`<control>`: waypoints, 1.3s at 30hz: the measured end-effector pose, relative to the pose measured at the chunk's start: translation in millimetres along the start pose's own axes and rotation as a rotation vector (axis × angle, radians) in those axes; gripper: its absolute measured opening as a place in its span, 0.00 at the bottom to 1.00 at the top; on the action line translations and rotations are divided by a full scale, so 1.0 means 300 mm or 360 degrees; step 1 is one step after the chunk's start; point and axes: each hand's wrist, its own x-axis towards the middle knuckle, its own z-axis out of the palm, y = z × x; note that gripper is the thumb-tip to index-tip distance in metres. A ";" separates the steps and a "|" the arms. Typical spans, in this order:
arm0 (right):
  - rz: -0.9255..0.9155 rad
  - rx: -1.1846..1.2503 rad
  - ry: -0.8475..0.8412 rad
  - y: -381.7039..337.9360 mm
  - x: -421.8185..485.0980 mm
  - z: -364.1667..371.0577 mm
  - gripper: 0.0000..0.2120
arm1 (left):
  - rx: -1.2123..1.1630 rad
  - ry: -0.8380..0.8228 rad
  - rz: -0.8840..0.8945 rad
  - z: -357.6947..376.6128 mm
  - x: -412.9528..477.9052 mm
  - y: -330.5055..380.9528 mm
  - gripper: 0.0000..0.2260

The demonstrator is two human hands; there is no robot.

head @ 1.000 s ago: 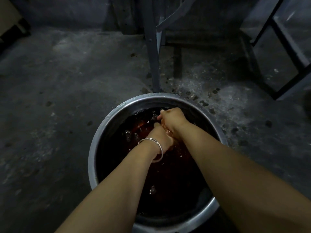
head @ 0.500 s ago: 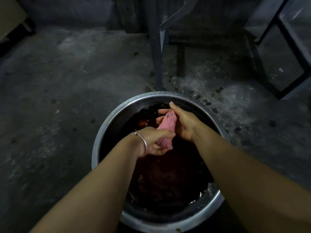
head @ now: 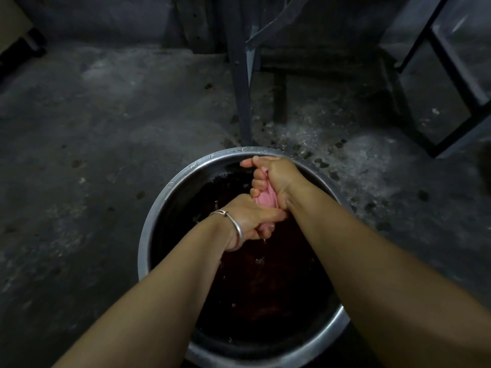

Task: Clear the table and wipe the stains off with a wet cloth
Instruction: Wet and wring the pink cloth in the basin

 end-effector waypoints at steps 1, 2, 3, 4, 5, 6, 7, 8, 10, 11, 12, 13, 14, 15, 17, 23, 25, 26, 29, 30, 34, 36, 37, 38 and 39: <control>-0.0006 -0.0019 0.0109 0.003 0.006 0.006 0.13 | 0.0107 0.0137 0.0022 0.014 0.012 -0.002 0.06; -0.0011 -0.0047 0.0210 0.007 0.011 0.011 0.13 | 0.0236 0.0264 0.0054 0.027 0.026 -0.005 0.06; -0.0015 -0.0067 0.0294 0.012 0.015 0.017 0.14 | 0.0384 0.0379 0.0096 0.039 0.037 -0.010 0.06; -0.0020 -0.0072 0.0370 0.017 0.018 0.020 0.14 | 0.0531 0.0454 0.0137 0.048 0.049 -0.017 0.07; -0.0029 -0.0069 0.0444 0.023 0.021 0.019 0.15 | 0.0658 0.0518 0.0181 0.055 0.055 -0.025 0.07; -0.0063 -0.0124 0.0515 0.032 0.028 0.014 0.15 | 0.0746 0.0585 0.0223 0.060 0.060 -0.035 0.05; -0.0114 -0.0243 0.0571 0.042 0.040 0.004 0.16 | 0.0810 0.0667 0.0252 0.062 0.057 -0.041 0.04; -0.0167 -0.0390 0.0613 0.052 0.051 -0.004 0.16 | 0.0834 0.0739 0.0252 0.065 0.051 -0.046 0.06; -0.0200 -0.0494 0.0732 0.065 0.060 -0.005 0.16 | 0.0732 0.0815 0.0204 0.070 0.042 -0.047 0.11; -0.0189 -0.0495 0.0797 0.069 0.063 -0.003 0.16 | 0.0710 0.0821 0.0200 0.072 0.041 -0.047 0.12; -0.0168 -0.0450 0.0873 0.072 0.066 0.000 0.15 | 0.0753 0.0794 0.0201 0.076 0.036 -0.040 0.13; -0.0145 -0.0397 0.0957 0.074 0.071 0.000 0.14 | 0.0839 0.0771 0.0209 0.078 0.029 -0.035 0.13; -0.0127 -0.0349 0.1027 0.074 0.068 0.001 0.13 | 0.0886 0.0750 0.0210 0.078 0.025 -0.032 0.11; -0.0121 -0.0357 0.1070 0.075 0.069 0.003 0.11 | 0.0928 0.0736 0.0204 0.078 0.017 -0.029 0.10; -0.0108 -0.0452 0.1117 0.073 0.071 0.006 0.09 | 0.1118 0.0692 0.0244 0.074 0.014 -0.032 0.13; -0.0081 -0.0583 0.1206 0.068 0.054 0.017 0.09 | 0.1458 0.0695 0.0304 0.069 0.008 -0.040 0.17; -0.0070 -0.0566 0.1190 0.069 0.041 0.018 0.09 | 0.1528 0.0697 0.0293 0.072 0.003 -0.045 0.18; -0.0052 -0.0520 0.1188 0.070 0.028 0.021 0.09 | 0.1541 0.0689 0.0284 0.071 0.003 -0.046 0.18; 0.0031 -0.0185 0.1141 0.067 0.022 0.019 0.11 | 0.1474 0.0619 0.0193 0.061 0.014 -0.037 0.20; 0.0107 -0.0001 0.1051 0.056 0.005 0.021 0.13 | 0.1416 0.0601 0.0165 0.054 0.018 -0.033 0.21; 0.0107 -0.0228 0.0527 0.028 -0.042 -0.018 0.19 | 0.1105 0.0630 0.0138 -0.004 0.024 -0.040 0.29; 0.0123 -0.0486 0.0297 0.013 -0.072 -0.050 0.18 | 0.0908 0.0635 0.0163 -0.031 0.024 -0.035 0.31; 0.0125 -0.0597 0.0209 0.008 -0.076 -0.062 0.15 | 0.0859 0.0647 0.0176 -0.046 0.026 -0.032 0.32; 0.0104 -0.0706 0.0155 0.007 -0.075 -0.075 0.12 | 0.0845 0.0649 0.0185 -0.061 0.029 -0.031 0.32; 0.0065 -0.0762 0.0133 0.000 -0.073 -0.085 0.09 | 0.0821 0.0628 0.0191 -0.071 0.026 -0.024 0.30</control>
